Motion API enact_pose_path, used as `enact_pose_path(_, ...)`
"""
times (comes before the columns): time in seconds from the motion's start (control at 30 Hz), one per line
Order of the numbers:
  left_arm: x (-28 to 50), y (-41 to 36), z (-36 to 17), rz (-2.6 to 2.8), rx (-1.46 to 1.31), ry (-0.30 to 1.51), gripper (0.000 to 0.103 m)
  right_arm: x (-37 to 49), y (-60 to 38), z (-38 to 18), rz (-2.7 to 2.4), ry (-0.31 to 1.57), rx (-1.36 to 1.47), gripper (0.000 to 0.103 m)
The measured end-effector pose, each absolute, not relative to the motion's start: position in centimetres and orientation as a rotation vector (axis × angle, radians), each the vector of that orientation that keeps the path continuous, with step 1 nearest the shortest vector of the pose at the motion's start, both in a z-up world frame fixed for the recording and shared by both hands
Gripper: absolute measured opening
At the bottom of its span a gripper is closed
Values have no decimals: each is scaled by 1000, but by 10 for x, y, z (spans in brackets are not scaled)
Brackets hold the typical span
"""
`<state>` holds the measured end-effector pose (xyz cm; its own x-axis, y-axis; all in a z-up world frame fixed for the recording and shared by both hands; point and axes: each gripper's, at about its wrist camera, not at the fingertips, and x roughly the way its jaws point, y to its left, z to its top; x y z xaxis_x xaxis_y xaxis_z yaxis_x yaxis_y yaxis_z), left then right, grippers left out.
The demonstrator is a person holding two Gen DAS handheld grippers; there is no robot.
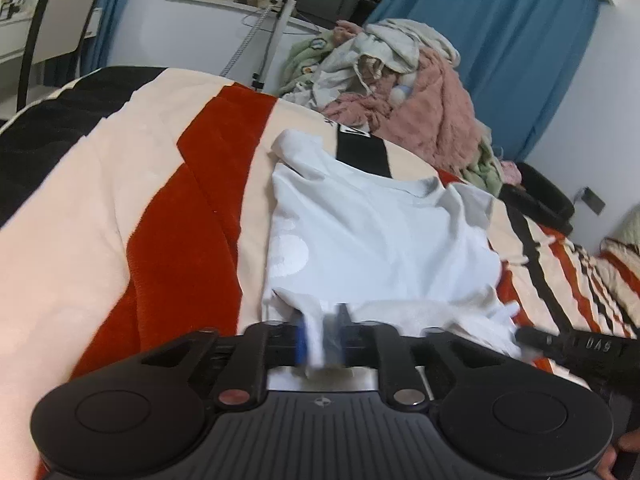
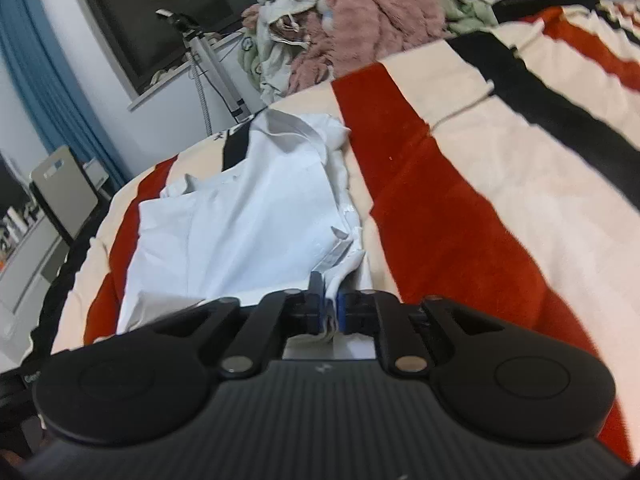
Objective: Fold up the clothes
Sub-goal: 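Open both grippers and lift them above the folded shirt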
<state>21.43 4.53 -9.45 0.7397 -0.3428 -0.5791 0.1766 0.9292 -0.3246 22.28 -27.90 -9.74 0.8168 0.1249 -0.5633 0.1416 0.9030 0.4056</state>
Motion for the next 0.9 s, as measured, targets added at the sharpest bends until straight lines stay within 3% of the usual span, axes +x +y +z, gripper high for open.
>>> enact_pose_path(0.03, 210, 44, -90, -303, -241, 683, 50, 218, -277, -93, 13, 612, 443, 48)
enact_pose_path(0.1, 194, 38, -78, -299, -206, 653, 64, 203, -271, -82, 47, 569, 437, 87)
enact_pose_path(0.23, 154, 28, -50, -332, -163, 569, 83, 171, -257, -58, 88, 503, 348, 85)
enact_pose_path(0.57, 62, 27, -7, -310, -101, 451, 93, 87, -241, -23, 78, 385, 228, 85)
enact_pose_path(0.9, 14, 29, -3, -281, -53, 425, 94, 19, -235, -3, 57, 316, 187, 85)
